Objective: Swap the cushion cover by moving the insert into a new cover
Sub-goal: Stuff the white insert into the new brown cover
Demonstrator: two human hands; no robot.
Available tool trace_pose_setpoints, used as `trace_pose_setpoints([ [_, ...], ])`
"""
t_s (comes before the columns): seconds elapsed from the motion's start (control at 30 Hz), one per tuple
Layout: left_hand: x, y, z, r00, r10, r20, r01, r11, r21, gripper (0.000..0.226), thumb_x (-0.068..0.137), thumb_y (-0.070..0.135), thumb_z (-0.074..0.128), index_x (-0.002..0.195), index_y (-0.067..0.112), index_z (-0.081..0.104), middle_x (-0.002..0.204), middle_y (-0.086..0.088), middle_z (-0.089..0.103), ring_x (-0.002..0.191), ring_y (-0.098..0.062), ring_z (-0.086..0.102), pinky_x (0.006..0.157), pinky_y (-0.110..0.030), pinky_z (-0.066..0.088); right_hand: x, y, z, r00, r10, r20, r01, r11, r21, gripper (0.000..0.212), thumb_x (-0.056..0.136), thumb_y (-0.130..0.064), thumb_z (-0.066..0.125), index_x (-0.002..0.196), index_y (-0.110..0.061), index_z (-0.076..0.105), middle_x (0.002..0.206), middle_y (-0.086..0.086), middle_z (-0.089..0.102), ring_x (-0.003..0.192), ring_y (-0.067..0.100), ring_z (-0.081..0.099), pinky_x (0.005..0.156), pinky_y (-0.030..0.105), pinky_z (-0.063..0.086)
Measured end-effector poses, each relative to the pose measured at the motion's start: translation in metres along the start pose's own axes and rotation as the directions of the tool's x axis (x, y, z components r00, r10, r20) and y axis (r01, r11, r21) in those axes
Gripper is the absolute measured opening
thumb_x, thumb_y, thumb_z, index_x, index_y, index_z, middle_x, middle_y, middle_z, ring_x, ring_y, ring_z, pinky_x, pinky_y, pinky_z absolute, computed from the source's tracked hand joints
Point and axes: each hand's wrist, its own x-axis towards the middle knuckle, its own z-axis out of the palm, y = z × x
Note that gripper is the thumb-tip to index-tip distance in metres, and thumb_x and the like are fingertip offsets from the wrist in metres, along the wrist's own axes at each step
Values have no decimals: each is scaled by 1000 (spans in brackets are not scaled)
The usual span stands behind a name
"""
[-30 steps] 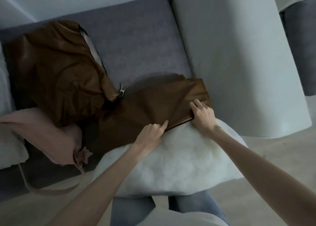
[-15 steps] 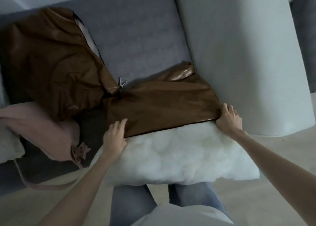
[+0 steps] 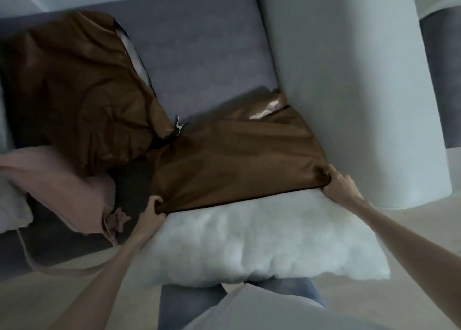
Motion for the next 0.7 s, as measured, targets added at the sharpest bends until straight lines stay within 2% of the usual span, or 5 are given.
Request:
trace_pose_setpoints([
  [0.13, -7, -19, 3, 965, 125, -230, -105, 990, 99, 49, 84, 20, 61, 121, 40, 36, 82, -3, 60, 65, -20, 59, 56, -27, 44, -7, 12, 3, 996, 23, -90, -25, 999, -22, 36, 72, -16, 50, 104, -30, 42, 90, 24, 66, 84, 46, 61, 63, 36, 40],
  [0.27, -18, -27, 21, 977, 44, -207, -45, 999, 0, 54, 82, 8, 58, 124, 30, 33, 77, -9, 56, 64, -27, 56, 60, -35, 44, -24, 23, 17, 993, 108, 52, -104, 992, -66, 50, 76, -14, 55, 121, -28, 39, 98, 29, 63, 90, 49, 60, 67, 39, 43],
  [0.37, -13, -29, 14, 956, 123, -268, -116, 992, 42, 53, 79, 13, 58, 120, 37, 35, 68, -3, 54, 56, -21, 55, 51, -29, 39, -15, 30, 7, 996, 86, -32, -87, 996, -32, 45, 73, -12, 56, 114, -26, 43, 91, 26, 66, 82, 47, 62, 60, 36, 39],
  [0.47, -18, -26, 19, 990, 19, -140, -20, 1000, -9, 56, 83, 15, 59, 125, 36, 28, 88, -10, 59, 66, -25, 57, 58, -31, 40, -35, 54, 30, 982, 176, 74, -181, 981, 72, 55, 81, -4, 60, 131, -12, 39, 97, 33, 63, 88, 48, 61, 68, 41, 43],
  [0.7, 2, -13, 37, 969, -208, -135, 183, 967, -179, 38, 89, 20, 55, 120, 20, 34, 116, -17, 55, 89, -31, 55, 79, -40, 45, -11, 38, 34, 985, 149, 83, -165, 952, 256, 36, 81, 0, 60, 100, -19, 36, 91, 20, 59, 92, 47, 58, 68, 38, 35],
])
